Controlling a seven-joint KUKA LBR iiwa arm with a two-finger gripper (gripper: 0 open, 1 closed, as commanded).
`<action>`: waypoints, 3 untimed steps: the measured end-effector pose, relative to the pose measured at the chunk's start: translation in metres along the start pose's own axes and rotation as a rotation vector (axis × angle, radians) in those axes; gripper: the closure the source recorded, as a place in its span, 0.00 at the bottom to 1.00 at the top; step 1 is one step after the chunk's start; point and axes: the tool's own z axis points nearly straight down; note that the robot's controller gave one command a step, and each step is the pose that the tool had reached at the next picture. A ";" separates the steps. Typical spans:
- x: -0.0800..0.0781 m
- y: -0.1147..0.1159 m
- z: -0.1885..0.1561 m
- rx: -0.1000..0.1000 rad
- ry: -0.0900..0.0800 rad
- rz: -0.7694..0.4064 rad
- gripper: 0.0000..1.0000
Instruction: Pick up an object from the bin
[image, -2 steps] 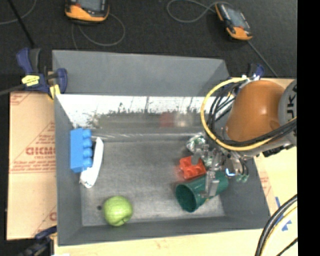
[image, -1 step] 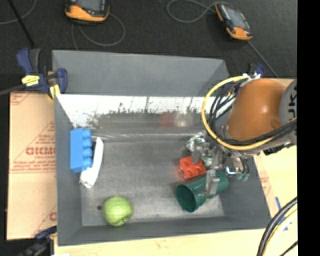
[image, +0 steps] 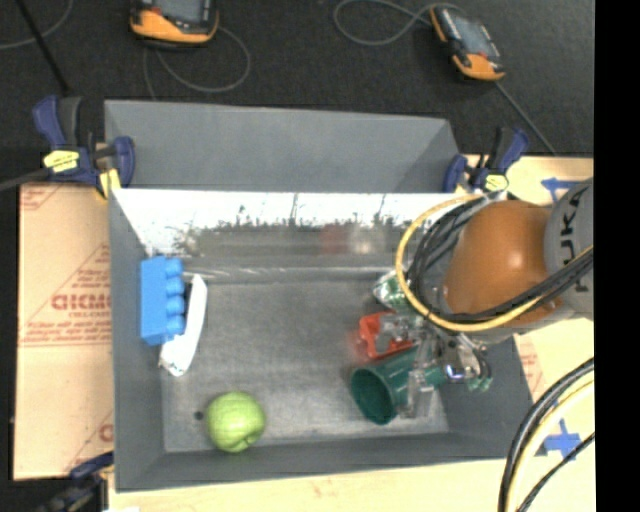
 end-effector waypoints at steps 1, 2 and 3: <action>0.004 0.005 0.020 -0.003 0.008 0.080 0.00; 0.007 -0.021 0.059 0.000 0.000 0.098 0.00; 0.006 -0.031 0.076 -0.001 0.001 0.189 1.00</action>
Offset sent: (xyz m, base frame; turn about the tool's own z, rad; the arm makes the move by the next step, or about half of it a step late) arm -0.0100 -0.0362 -0.0802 0.0917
